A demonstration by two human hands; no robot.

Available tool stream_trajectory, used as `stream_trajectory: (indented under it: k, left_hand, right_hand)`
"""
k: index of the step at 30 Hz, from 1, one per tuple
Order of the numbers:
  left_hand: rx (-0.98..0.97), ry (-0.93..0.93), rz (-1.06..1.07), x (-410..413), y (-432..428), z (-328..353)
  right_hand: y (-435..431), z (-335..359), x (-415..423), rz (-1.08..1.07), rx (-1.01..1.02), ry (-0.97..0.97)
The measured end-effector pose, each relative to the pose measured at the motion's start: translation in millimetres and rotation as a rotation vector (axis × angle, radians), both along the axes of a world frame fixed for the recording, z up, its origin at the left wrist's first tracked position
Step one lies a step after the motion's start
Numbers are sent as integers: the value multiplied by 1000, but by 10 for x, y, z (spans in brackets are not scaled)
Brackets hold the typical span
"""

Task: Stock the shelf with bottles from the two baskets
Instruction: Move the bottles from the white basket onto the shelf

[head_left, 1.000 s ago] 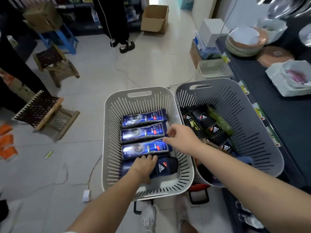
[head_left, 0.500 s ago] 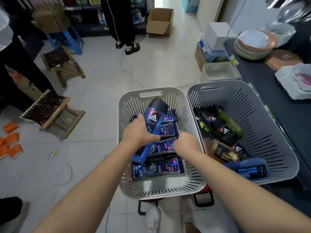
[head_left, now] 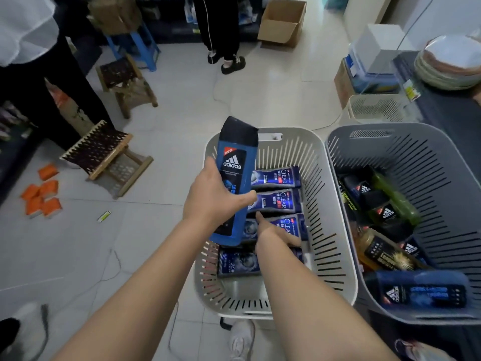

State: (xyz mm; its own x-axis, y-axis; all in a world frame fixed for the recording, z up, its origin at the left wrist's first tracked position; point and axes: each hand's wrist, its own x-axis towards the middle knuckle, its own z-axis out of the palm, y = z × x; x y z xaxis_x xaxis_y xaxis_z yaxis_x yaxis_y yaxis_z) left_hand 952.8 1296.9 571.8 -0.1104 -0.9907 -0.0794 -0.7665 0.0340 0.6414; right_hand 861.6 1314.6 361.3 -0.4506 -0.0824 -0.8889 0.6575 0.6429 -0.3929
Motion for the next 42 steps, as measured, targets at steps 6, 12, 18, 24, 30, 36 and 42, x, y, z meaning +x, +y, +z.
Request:
stream_trajectory:
  k: [6,12,18,24,30,36,42]
  left_hand:
    - [-13,80,52,129,78,35]
    - [-64,136,36,133,75,280]
    - [-181,133,-110,51,70,807]
    - [-294,214,-239,-290,226,1430]
    - [-308,335,-464,-1024,881,1800]
    - [-295,435,-748,-1896,2183,2116]
    - [-212,560,-1037,-2543,3981,2362]
  right_hand:
    - [331,1073,-31,36,-34,45]
    - [579,1366,-118,183,-47,96]
    - [644,1978,-211,193,-374,129]
    - [968,3106,-592,69,-671,391]
    - [2026,3814,-1321,-72,-627,921]
    - [3651,4234,-1752,-112,-411,1309]
    - [5596,4443,-1845,-265,-182,1461]
